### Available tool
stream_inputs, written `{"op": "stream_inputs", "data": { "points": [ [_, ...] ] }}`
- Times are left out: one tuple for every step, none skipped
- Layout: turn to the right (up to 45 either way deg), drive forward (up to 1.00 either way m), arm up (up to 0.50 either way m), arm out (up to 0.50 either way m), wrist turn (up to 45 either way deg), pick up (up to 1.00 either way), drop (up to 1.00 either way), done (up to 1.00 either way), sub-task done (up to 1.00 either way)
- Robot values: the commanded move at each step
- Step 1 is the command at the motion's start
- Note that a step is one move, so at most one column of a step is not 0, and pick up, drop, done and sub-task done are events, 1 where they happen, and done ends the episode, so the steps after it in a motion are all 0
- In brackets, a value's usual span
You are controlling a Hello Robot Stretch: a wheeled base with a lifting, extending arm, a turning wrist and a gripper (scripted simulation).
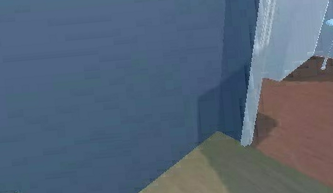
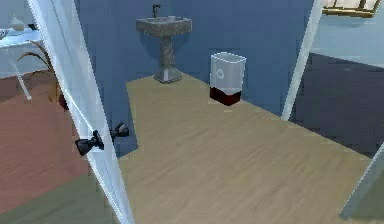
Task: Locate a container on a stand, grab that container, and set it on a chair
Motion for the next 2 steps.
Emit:
{"op": "stream_inputs", "data": {
  "points": [
    [0.0,0.25,0.0,0.0,0.0,0.0,0.0,0.0,0.0],
    [45.0,0.0,0.0,0.0,0.0,0.0,0.0,0.0,0.0]
  ]
}}
